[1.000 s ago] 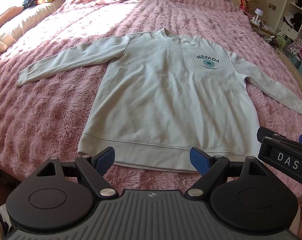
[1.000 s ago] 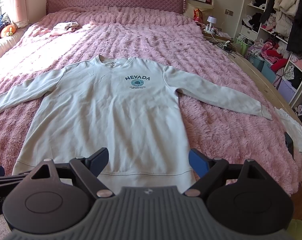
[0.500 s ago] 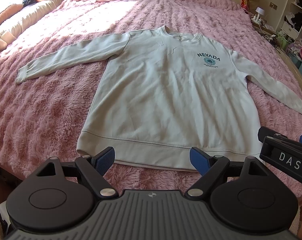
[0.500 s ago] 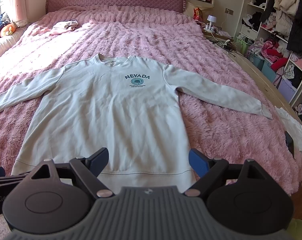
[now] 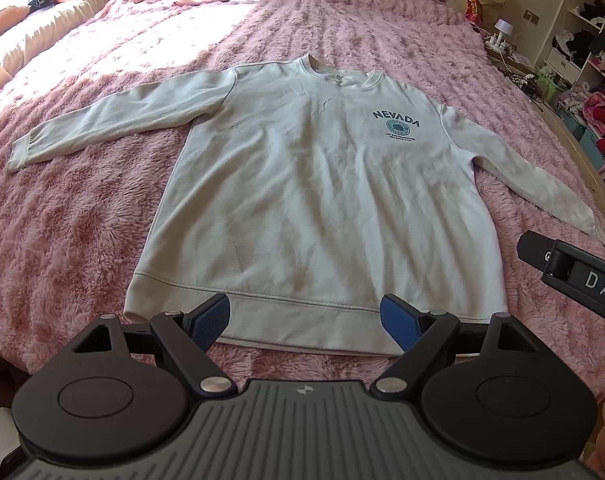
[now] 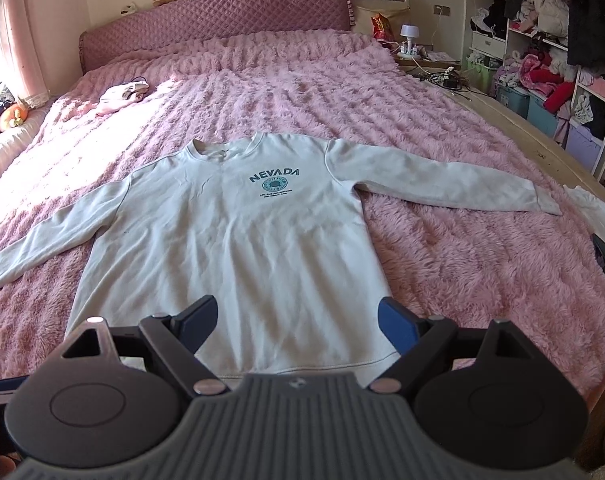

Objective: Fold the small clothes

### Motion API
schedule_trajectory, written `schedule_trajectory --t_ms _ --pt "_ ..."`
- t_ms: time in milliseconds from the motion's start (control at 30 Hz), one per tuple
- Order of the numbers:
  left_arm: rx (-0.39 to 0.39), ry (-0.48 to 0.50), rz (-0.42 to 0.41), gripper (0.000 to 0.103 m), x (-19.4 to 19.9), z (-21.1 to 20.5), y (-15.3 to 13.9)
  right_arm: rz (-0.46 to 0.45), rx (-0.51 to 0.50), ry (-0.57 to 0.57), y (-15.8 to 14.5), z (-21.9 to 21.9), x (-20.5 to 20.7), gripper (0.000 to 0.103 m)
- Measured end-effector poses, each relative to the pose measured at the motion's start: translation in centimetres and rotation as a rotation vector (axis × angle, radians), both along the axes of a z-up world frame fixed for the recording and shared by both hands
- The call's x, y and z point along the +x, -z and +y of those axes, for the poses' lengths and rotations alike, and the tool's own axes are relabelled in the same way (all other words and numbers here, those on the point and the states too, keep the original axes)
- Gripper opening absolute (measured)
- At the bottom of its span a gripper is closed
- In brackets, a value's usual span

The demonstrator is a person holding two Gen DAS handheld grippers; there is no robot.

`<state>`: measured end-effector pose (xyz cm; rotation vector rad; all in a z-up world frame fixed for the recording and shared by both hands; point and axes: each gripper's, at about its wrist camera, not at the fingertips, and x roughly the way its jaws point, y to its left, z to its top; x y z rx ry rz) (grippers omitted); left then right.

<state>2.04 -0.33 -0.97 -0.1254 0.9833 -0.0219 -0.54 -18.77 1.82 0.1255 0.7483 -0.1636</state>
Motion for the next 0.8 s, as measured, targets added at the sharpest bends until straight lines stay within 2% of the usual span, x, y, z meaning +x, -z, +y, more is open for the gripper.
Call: schedule_trajectory --t_ms 167,233,467,600,667,800 --pt "-0.045 0.084 -0.043 0.099 2.3 -1.3 0.1 -0.219 -0.076 0.016 -1.1 -3.4 -0.3 0.083" --pt "-0.073 0.122 -0.071 0.099 3.6 -2.4 0.1 -0.285 -0.055 0.037 -1.1 -5.9 -0.1 0.083" --pt "-0.239 0.255 -0.126 0.099 9.6 -6.6 1.2 -0.287 -0.058 0.330 0.8 -16.4 2.9 0.083" --pt "-0.316 0.319 -0.144 0.099 13.5 -9.9 2.7 -0.345 -0.036 0.438 3.4 -22.9 4.9 0.081" --pt "-0.366 0.349 -0.131 0.099 16.0 -11.8 3.9 -0.387 0.026 0.485 5.1 -26.4 6.0 0.079" --pt "-0.408 0.369 -0.095 0.099 20.6 -15.4 6.4 -0.412 0.123 0.578 8.3 -32.0 8.8 0.076"
